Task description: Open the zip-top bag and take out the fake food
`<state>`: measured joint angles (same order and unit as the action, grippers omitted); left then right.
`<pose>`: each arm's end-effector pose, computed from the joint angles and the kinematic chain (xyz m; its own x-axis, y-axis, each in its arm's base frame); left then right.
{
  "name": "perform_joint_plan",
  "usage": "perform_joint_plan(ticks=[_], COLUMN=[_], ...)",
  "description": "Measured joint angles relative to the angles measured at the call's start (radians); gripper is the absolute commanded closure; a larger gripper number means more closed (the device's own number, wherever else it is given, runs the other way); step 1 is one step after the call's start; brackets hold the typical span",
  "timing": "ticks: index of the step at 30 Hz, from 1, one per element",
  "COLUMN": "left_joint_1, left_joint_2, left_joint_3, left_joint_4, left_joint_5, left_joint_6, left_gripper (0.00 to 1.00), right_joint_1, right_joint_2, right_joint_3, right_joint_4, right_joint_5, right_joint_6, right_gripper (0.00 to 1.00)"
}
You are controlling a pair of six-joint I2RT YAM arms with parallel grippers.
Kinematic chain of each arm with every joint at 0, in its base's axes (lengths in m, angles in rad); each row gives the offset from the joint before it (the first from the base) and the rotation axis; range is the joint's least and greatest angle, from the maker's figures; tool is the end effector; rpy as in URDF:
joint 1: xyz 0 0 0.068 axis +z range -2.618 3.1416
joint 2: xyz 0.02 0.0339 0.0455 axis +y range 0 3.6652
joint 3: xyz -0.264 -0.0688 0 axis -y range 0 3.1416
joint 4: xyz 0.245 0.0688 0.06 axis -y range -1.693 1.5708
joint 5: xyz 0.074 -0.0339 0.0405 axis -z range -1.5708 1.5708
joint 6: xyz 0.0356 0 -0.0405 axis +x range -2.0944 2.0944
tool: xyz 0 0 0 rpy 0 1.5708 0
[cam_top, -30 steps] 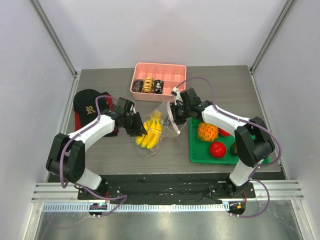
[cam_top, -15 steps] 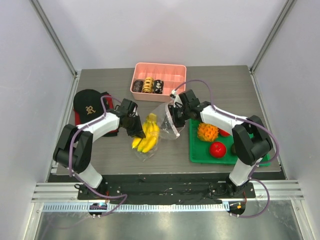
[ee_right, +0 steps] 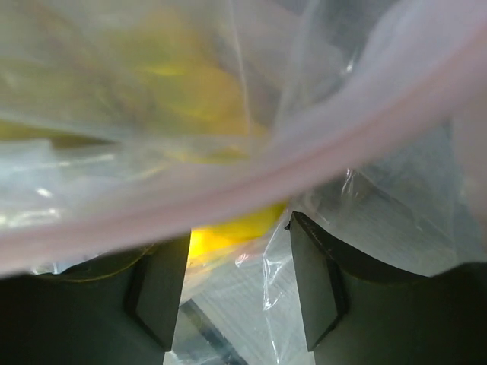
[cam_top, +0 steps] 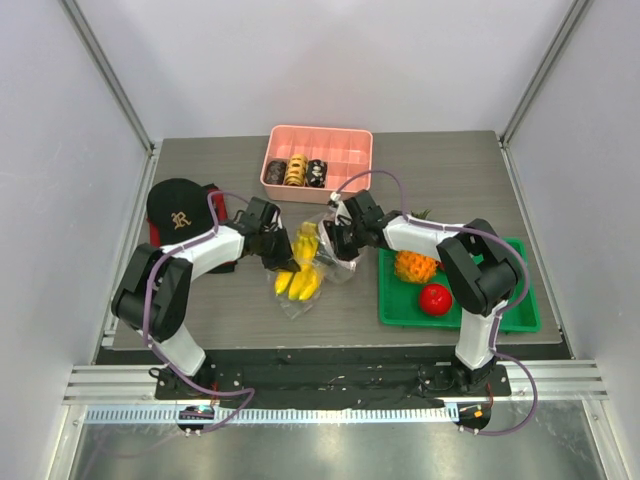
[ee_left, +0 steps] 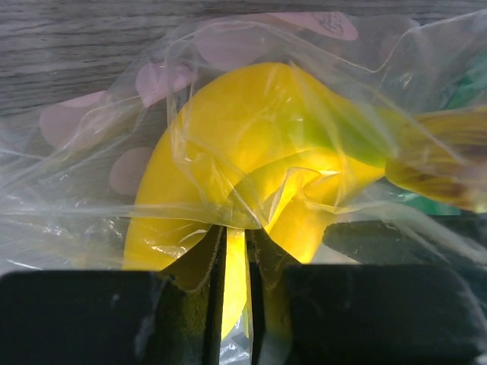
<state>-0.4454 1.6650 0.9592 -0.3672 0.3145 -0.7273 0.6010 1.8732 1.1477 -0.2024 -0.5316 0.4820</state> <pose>0.2856 -0.1485 0.1683 -0.9533 -0.2455 -0.1760 -0.1216 0.8452 -0.5205 0.3069 0.2323 0.1641 -0.9270 -0.1511 -0.3431 -0.3480 0.6875 0.6374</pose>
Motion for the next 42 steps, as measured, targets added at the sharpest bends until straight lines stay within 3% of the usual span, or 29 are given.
perform_joint_plan(ticks=[4, 8, 9, 11, 12, 16, 17, 21, 23, 27, 29, 31, 36, 39, 42], left_joint_1=[-0.001, -0.001, -0.001, -0.001, -0.001, -0.003, -0.003, -0.013, -0.018, -0.017, -0.017, -0.017, -0.017, -0.018, -0.021], left_joint_2=[0.002, 0.002, 0.002, 0.002, 0.002, -0.002, -0.008, -0.070, -0.127, -0.269, -0.323, -0.361, -0.349, -0.307, -0.240], left_joint_3=[-0.007, -0.013, -0.014, -0.016, -0.016, -0.015, -0.015, -0.008, 0.013, 0.080, 0.117, 0.153, 0.211, 0.229, 0.278], left_joint_4=[0.021, 0.035, 0.038, 0.042, 0.042, 0.044, 0.038, -0.055, -0.116, -0.153, -0.146, -0.126, -0.070, -0.055, -0.064], left_joint_5=[0.010, 0.019, 0.020, 0.023, 0.023, 0.018, 0.014, -0.001, 0.005, 0.073, 0.102, 0.125, 0.150, 0.148, 0.135], left_joint_6=[-0.003, -0.003, -0.002, -0.002, -0.002, 0.008, 0.011, 0.045, 0.058, 0.042, 0.019, -0.013, -0.102, -0.149, -0.166], left_gripper=[0.87, 0.87, 0.87, 0.87, 0.87, 0.76, 0.67, 0.39, 0.31, 0.27, 0.13, 0.07, 0.07, 0.14, 0.30], right_joint_1=[0.000, 0.000, 0.000, 0.000, 0.001, 0.000, 0.000, 0.008, 0.015, 0.015, 0.014, 0.013, 0.029, 0.055, 0.079], right_joint_2=[0.001, 0.003, 0.006, 0.021, 0.028, 0.036, 0.035, 0.021, -0.008, -0.090, -0.126, -0.158, -0.187, -0.190, -0.201], right_joint_3=[-0.012, -0.047, -0.048, -0.048, -0.047, -0.044, -0.042, 0.007, 0.032, 0.071, 0.089, 0.102, 0.106, 0.108, 0.115], right_joint_4=[0.072, 0.159, 0.170, 0.208, 0.217, 0.222, 0.218, 0.120, 0.047, -0.071, -0.110, -0.146, -0.218, -0.258, -0.291], right_joint_5=[0.045, 0.077, 0.079, 0.076, 0.077, 0.074, 0.074, 0.109, 0.143, 0.212, 0.242, 0.276, 0.353, 0.388, 0.423], right_joint_6=[-0.024, -0.043, -0.047, -0.058, -0.062, -0.061, -0.062, -0.062, -0.066, -0.082, -0.090, -0.097, -0.122, -0.135, -0.141], right_gripper=[0.32, 0.37, 0.49, 0.61, 0.76, 0.97, 0.98, 0.98, 0.98, 0.99, 0.98, 0.99, 0.98, 0.98, 0.99])
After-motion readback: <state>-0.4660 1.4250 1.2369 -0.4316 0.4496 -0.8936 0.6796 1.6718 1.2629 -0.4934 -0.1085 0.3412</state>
